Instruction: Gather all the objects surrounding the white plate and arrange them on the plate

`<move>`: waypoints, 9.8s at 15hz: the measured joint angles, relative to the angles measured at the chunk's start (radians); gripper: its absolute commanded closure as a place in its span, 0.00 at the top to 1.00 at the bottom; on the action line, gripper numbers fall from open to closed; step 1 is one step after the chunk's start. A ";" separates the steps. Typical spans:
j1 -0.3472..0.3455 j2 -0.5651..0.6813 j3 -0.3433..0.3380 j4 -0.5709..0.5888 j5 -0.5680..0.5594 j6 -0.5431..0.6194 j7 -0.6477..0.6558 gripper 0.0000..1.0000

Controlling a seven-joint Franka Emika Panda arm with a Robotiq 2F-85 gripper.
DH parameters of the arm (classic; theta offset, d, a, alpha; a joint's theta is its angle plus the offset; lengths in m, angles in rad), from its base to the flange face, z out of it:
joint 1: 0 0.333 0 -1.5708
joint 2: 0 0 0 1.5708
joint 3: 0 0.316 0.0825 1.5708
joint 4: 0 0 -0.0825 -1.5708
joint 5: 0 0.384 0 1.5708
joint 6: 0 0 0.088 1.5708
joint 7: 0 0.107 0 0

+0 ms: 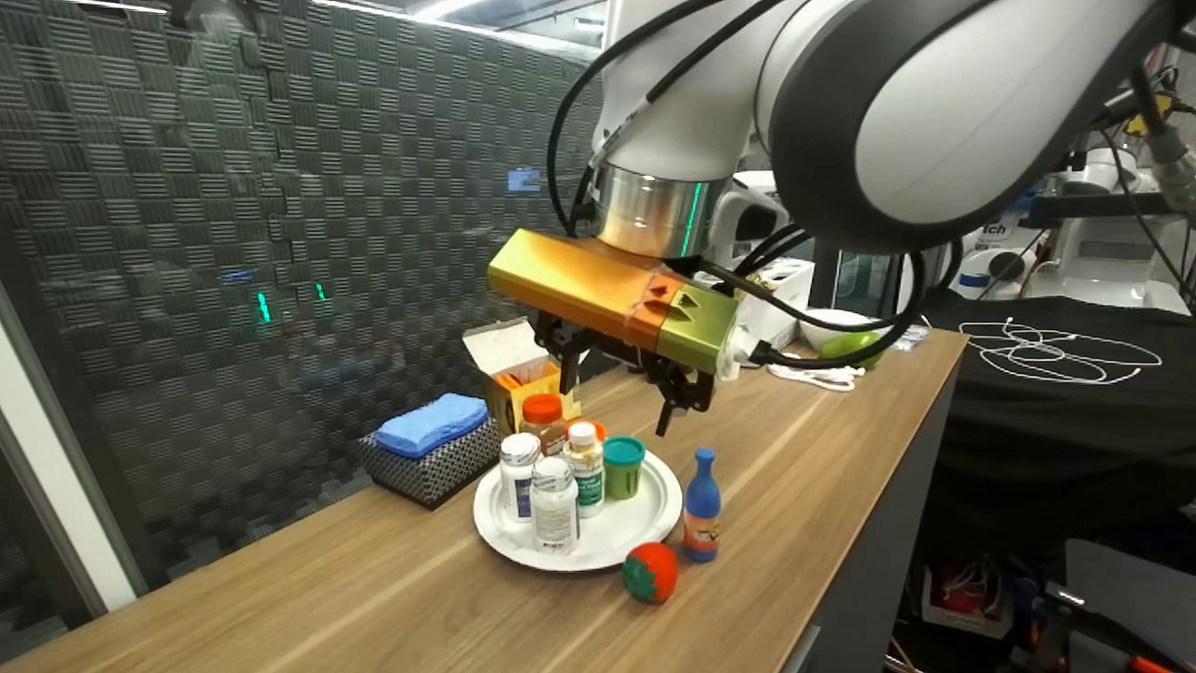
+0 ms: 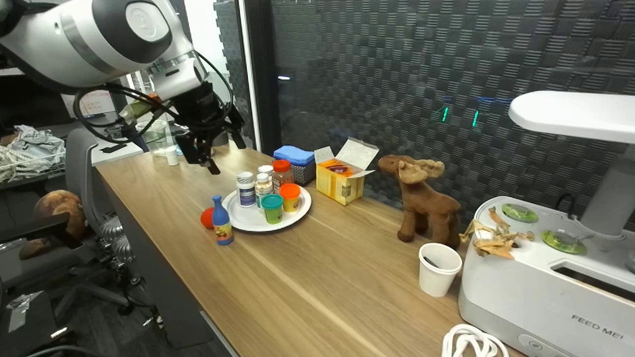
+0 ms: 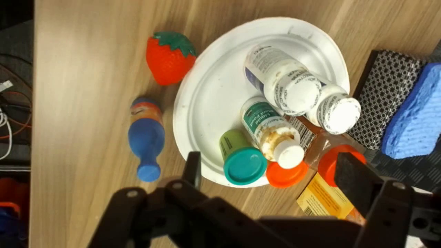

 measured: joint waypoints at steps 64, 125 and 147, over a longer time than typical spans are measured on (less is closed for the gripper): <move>-0.038 0.189 0.030 0.046 0.154 0.057 -0.334 0.75; -0.130 -0.025 0.060 0.037 0.353 -0.328 -0.484 0.05; -0.162 0.121 0.056 0.149 0.305 -0.200 -0.507 0.05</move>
